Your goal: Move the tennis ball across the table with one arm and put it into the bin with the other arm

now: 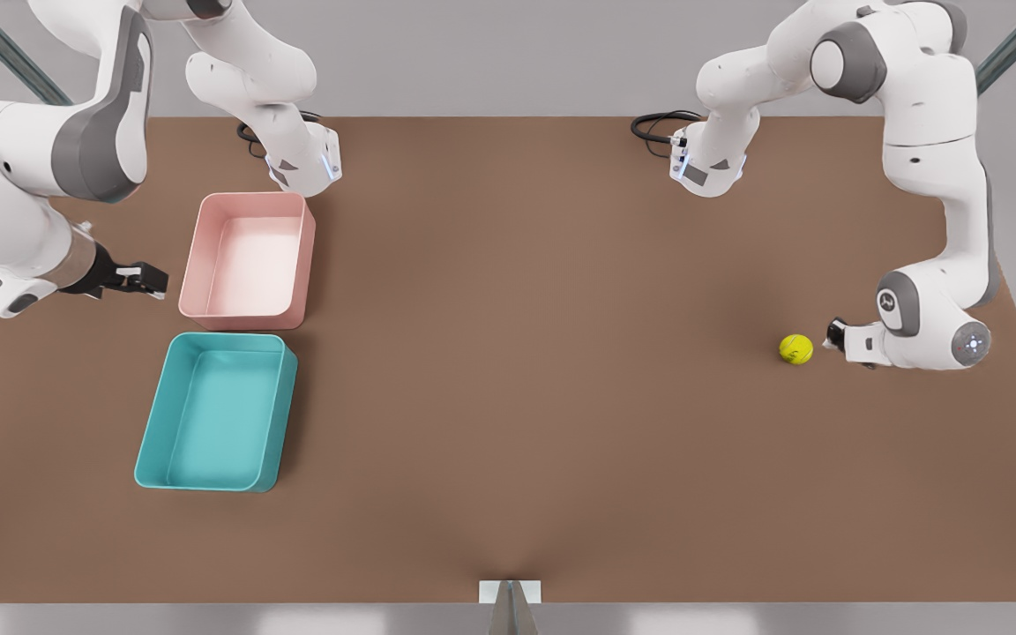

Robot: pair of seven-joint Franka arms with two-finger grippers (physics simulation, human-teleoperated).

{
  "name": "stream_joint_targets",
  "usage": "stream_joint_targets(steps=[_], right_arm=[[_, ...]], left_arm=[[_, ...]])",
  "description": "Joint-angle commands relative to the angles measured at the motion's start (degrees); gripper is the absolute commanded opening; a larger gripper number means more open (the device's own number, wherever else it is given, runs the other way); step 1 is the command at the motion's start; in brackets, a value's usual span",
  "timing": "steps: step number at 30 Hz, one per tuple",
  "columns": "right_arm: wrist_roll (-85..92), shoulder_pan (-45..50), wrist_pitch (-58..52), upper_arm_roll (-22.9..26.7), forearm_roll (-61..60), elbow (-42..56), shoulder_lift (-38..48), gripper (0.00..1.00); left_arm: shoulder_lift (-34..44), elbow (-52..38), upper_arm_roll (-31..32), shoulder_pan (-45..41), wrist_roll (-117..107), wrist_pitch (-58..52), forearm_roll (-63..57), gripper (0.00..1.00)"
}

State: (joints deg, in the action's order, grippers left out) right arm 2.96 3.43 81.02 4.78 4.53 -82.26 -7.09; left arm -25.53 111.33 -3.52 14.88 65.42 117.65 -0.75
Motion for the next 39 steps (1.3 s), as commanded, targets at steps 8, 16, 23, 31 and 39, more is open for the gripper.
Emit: stream_joint_targets(steps=[8, 16, 23, 31, 39], right_arm=[[0.20, 0.18, -0.43, 0.05, -0.13, 0.18, -0.90, 1.00], [0.38, 0.26, -0.43, -0.04, 0.13, 0.18, -0.90, 1.00], [0.38, 0.26, -0.43, -0.04, 0.22, 0.26, -1.52, 1.00], [0.38, 0.44, -0.43, -0.13, 0.57, 0.26, -1.78, 1.00], [0.38, 0.62, -0.43, -0.13, 0.66, 0.35, -2.40, 1.00]], left_arm=[[-0.48, 6.18, -0.61, 0.32, 46.02, 17.61, -7.69, 0.21], [-2.51, 6.18, -1.14, -0.03, 40.14, 10.49, -7.51, 0.21], [-2.86, 5.57, 12.65, -6.36, -1.86, 13.30, -5.49, 0.21], [6.18, -28.43, 12.67, -14.26, -72.18, -38.02, -6.10, 1.00], [9.18, -45.23, 10.72, -19.54, -91.88, -57.10, 1.10, 1.00]])
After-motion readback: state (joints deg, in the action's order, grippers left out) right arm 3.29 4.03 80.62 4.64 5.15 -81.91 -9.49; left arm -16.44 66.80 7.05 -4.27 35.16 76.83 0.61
